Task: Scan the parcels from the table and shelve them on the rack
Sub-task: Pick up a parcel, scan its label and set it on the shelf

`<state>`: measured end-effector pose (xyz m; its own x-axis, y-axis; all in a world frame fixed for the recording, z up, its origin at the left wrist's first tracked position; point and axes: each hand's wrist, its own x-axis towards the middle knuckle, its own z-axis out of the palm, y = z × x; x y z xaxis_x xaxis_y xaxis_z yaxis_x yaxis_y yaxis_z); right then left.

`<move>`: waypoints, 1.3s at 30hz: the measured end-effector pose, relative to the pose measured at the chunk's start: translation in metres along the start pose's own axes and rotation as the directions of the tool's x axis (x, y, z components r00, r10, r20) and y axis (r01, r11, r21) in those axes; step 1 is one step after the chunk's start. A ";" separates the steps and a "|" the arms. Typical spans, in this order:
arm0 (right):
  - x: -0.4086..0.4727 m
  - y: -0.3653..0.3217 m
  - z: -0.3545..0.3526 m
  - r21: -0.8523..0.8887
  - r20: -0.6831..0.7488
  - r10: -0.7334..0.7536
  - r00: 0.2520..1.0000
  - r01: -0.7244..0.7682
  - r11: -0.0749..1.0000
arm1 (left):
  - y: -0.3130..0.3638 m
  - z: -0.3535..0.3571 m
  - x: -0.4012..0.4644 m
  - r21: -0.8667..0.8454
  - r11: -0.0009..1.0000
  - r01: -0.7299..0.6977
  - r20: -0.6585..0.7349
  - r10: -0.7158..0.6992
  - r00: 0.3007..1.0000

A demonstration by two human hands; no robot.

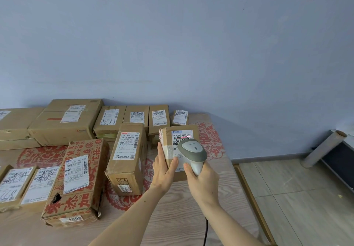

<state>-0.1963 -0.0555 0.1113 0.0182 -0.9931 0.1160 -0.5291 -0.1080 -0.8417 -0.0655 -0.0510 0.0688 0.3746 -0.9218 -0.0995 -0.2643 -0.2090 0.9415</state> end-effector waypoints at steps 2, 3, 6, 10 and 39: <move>0.000 -0.002 0.001 0.002 0.005 -0.005 1.000 0.005 1.000 | 0.001 0.000 0.001 0.001 1.000 0.001 0.003 -0.001 1.000; 0.000 -0.003 0.001 0.003 0.009 -0.005 1.000 0.005 1.000 | 0.001 -0.001 0.001 0.001 1.000 0.000 0.004 0.000 1.000; 0.000 -0.005 0.002 0.010 0.007 -0.002 1.000 0.002 1.000 | 0.002 -0.004 0.002 -0.003 1.000 -0.006 0.000 0.006 1.000; 0.002 -0.005 0.005 0.021 -0.002 0.014 1.000 -0.014 1.000 | 0.003 -0.008 0.002 -0.004 1.000 -0.012 -0.020 0.012 1.000; 0.046 -0.184 0.076 0.390 0.191 -0.443 0.876 0.346 0.853 | 0.058 -0.211 -0.034 0.063 0.987 -0.145 -0.688 0.149 0.710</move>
<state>-0.0334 -0.0850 0.2310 0.4128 -0.8307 0.3735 -0.1138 -0.4539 -0.8837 0.0944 0.0372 0.1947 0.8384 -0.4608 0.2910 -0.3718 -0.0931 0.9236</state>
